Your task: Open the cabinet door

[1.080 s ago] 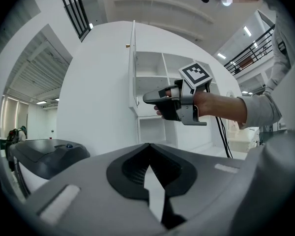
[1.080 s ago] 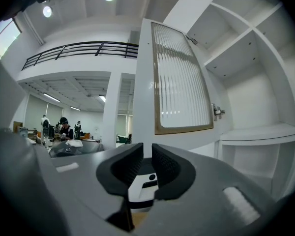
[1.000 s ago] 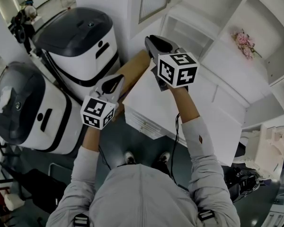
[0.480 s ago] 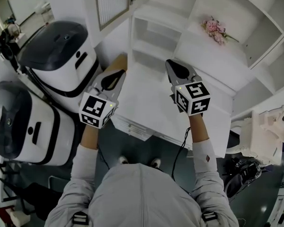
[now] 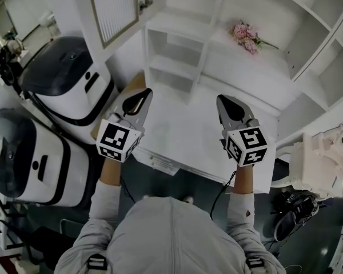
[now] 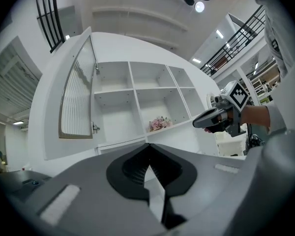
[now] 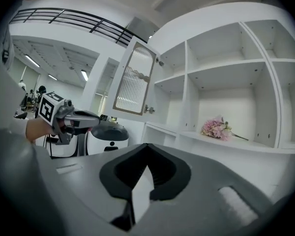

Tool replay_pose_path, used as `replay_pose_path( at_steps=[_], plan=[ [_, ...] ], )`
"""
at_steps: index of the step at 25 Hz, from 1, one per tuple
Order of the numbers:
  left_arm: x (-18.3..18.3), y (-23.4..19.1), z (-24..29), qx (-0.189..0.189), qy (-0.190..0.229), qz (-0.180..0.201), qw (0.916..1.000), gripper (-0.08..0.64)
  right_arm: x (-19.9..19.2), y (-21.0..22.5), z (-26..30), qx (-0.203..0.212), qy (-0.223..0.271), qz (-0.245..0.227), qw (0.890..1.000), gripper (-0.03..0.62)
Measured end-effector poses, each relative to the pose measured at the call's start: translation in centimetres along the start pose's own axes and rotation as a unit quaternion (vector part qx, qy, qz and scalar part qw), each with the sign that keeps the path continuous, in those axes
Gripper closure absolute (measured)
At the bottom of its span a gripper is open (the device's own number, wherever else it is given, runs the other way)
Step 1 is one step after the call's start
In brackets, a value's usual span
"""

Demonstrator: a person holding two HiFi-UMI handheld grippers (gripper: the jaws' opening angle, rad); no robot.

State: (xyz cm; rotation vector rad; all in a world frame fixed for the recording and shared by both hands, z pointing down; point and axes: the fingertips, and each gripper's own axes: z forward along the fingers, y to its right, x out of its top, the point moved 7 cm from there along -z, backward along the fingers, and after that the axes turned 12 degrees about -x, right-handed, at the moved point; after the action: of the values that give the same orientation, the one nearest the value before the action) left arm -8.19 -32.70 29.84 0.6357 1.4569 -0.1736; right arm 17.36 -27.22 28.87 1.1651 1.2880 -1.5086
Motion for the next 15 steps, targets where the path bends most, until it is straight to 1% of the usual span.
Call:
replay_pose_path(
  at_steps=[2,5,11,15],
  plan=[
    [0.2,0.4,0.2,-0.001,0.0,0.006,1.0,0.541,-0.3,0.9,-0.9,-0.012,0.005,0.011,1.0,0.591],
    [0.8,0.8,0.3,0.001,0.006,0.016,0.9998,0.541,-0.4,1.7,-1.7,-0.023,0.01,0.012,1.0,0.591],
    [1.1,1.3,0.6,0.005,0.007,0.01,0.9999,0.541,-0.6,2.4,-2.6,-0.021,0.01,0.016,1.0,0.592],
    [1.0,1.5,0.6,0.011,0.008,0.013,0.9998,0.541,-0.8,2.8,-2.9,-0.021,0.009,0.017,1.0,0.592]
  ],
)
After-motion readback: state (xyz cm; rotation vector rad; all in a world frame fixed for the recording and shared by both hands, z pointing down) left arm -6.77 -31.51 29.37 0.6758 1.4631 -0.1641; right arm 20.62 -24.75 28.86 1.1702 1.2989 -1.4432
